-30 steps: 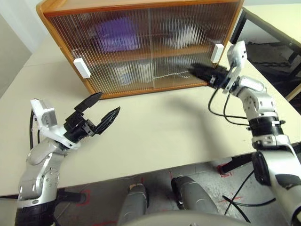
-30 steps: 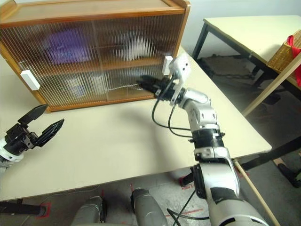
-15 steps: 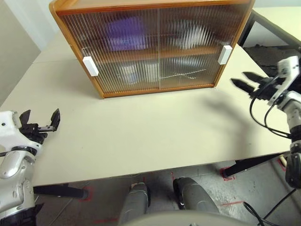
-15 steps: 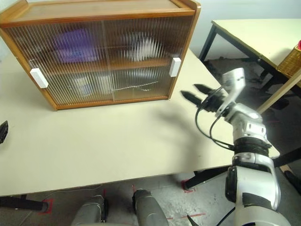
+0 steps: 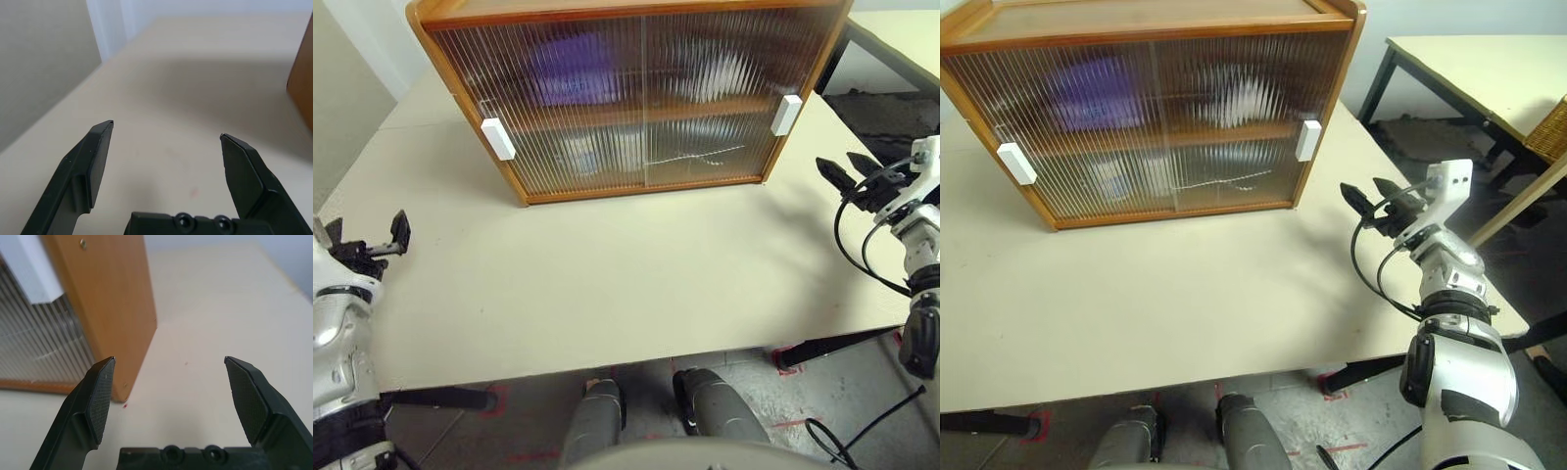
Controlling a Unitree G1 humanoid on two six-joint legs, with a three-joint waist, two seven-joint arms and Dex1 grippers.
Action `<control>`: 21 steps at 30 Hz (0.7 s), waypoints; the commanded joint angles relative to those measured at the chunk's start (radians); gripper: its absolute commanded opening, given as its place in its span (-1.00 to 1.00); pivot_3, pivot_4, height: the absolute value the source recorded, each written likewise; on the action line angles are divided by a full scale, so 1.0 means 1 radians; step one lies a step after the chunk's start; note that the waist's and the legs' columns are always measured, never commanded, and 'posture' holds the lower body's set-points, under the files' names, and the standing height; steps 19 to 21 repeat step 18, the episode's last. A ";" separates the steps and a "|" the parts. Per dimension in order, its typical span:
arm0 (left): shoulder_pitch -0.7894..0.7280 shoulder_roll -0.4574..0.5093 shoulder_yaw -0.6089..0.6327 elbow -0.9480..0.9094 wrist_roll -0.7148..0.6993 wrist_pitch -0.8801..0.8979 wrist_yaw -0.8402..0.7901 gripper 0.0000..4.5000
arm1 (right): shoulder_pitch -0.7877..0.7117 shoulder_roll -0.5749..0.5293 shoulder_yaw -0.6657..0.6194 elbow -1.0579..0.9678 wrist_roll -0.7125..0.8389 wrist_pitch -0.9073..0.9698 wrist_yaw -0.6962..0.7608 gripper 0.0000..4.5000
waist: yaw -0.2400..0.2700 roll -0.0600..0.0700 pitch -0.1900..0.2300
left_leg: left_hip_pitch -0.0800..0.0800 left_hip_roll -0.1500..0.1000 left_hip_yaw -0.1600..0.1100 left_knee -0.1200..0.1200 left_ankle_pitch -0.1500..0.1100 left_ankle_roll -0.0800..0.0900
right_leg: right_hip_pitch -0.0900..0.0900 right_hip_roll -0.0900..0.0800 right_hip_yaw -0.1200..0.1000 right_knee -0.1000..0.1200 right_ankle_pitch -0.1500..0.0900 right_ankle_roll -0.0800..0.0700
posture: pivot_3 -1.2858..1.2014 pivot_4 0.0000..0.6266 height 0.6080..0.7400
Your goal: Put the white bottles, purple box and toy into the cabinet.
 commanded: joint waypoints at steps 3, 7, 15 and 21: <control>0.022 -0.057 -0.015 -0.019 0.003 -0.053 0.002 1.00 | 0.017 0.009 -0.012 0.021 -0.038 -0.107 -0.089 0.98 | 0.002 -0.001 0.000 | 0.000 -0.002 0.000 0.000 0.000 0.001 | 0.000 0.000 0.006 0.000 0.000 0.003 | -0.06 -0.67 1.00; 0.057 -0.071 -0.011 -0.046 -0.001 -0.058 -0.006 1.00 | 0.054 0.012 -0.026 0.006 -0.024 -0.123 -0.063 0.98 | -0.002 -0.003 0.001 | 0.001 -0.001 0.001 0.000 -0.001 0.001 | 0.000 0.001 0.009 0.000 0.001 0.004 | -0.08 -0.63 1.00; 0.131 -0.099 -0.002 -0.118 -0.018 -0.054 0.000 1.00 | 0.132 0.004 -0.066 -0.035 0.001 -0.123 -0.022 0.98 | -0.028 -0.003 0.001 | 0.001 -0.002 0.004 0.001 -0.001 0.002 | 0.000 0.000 0.012 0.000 0.001 0.006 | -0.11 -0.64 1.00; 0.123 -0.098 -0.015 -0.120 -0.017 -0.050 -0.002 1.00 | 0.142 0.005 -0.071 -0.044 0.004 -0.121 -0.017 0.98 | -0.034 -0.003 0.001 | 0.002 -0.002 0.005 0.001 0.000 0.002 | 0.000 0.001 0.012 0.001 0.001 0.006 | -0.11 -0.64 1.00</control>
